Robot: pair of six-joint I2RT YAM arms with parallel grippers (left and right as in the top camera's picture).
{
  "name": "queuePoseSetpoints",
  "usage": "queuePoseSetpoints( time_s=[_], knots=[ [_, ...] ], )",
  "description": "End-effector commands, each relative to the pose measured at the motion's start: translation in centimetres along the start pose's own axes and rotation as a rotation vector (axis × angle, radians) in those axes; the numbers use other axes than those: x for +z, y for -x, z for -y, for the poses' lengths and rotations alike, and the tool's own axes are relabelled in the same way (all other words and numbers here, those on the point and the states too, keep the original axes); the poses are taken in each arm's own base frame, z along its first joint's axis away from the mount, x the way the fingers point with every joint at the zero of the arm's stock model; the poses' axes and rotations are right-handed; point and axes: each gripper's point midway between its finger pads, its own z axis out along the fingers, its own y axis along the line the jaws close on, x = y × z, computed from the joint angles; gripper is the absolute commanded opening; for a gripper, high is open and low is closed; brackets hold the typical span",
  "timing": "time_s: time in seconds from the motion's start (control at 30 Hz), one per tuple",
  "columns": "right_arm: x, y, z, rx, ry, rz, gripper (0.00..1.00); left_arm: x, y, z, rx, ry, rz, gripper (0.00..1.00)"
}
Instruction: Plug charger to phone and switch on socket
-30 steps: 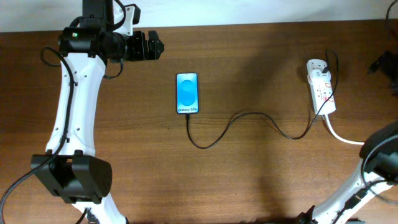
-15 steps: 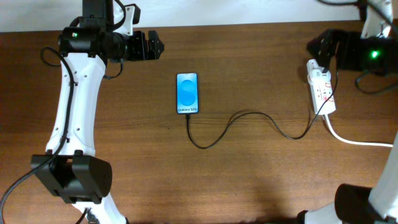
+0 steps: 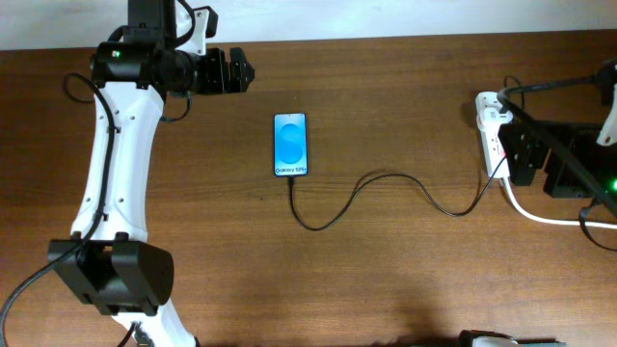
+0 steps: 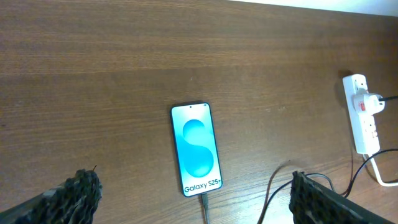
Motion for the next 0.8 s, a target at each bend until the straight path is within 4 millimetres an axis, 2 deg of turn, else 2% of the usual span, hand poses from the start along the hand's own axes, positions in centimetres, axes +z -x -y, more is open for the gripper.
queuePoseSetpoints(
  time_s=[0.0,0.1,0.3,0.4,0.47,0.6,0.77],
  knots=[
    [0.7,-0.2,1.1,0.001,-0.057,-0.026,0.99,0.3,-0.2,-0.1,0.010,0.000,-0.008,0.99],
    [0.4,-0.3,0.0,-0.097,0.004,-0.021,0.99,0.3,-0.2,-0.1,0.010,0.000,-0.008,0.99],
    [0.8,-0.3,0.3,-0.272,-0.008,-0.011,0.99,0.3,-0.2,-0.1,0.010,0.000,-0.008,0.99],
    [2.1,0.6,1.0,-0.299,-0.040,0.088,0.99,0.3,-0.2,-0.1,0.010,0.000,-0.008,0.99],
    [3.8,0.5,1.5,-0.319,-0.049,0.166,0.98,0.3,-0.2,-0.1,0.010,0.000,-0.008,0.99],
    [7.6,-2.0,2.6,-0.352,-0.064,0.305,0.99,0.3,-0.2,-0.1,0.010,0.000,-0.008,0.99],
    [10.4,-5.6,3.6,-0.393,-0.089,0.488,0.98,0.3,-0.2,-0.1,0.010,0.000,-0.008,0.99]
  ],
)
